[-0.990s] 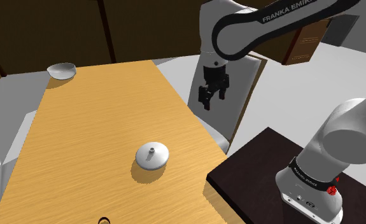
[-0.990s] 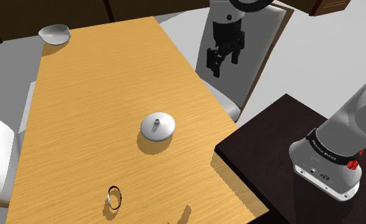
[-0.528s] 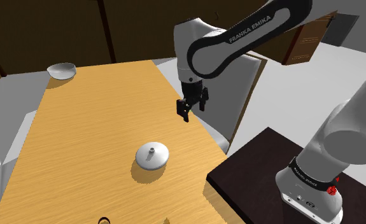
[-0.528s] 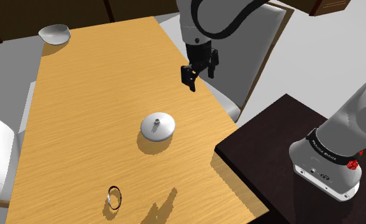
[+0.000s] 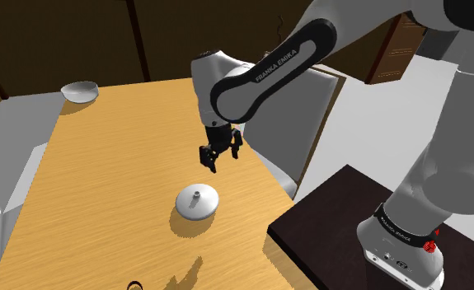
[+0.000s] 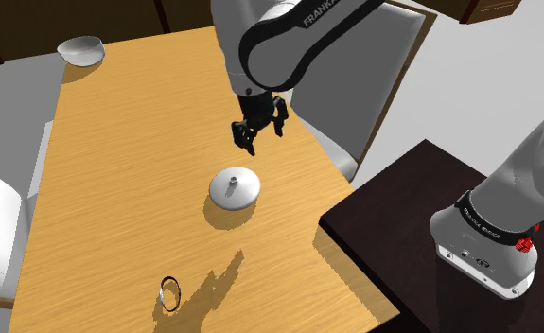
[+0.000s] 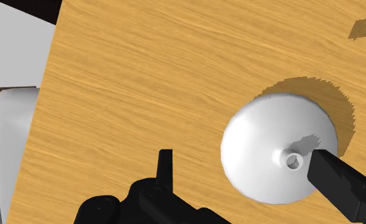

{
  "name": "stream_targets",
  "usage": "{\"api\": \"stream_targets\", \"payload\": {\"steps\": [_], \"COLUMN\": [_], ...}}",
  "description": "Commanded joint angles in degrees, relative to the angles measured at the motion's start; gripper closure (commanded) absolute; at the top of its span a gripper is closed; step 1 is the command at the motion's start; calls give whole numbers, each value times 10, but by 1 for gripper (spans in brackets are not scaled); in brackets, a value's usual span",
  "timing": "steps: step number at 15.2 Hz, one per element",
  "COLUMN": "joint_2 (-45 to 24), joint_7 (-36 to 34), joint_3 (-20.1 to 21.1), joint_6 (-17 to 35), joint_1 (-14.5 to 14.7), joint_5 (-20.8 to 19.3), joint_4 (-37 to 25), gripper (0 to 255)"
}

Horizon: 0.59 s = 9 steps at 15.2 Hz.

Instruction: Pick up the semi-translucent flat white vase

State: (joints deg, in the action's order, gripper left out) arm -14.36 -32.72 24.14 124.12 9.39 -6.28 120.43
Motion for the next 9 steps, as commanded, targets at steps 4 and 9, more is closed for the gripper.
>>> {"api": "stream_targets", "payload": {"steps": [4,9], "joint_2": [-113,-219], "joint_7": [-48,-77], "joint_3": [-8,-22], "joint_6": [8,-1], "joint_1": [40,83], "joint_5": [-40,-66], "joint_4": [-100,-213], "gripper": [0,0]}}
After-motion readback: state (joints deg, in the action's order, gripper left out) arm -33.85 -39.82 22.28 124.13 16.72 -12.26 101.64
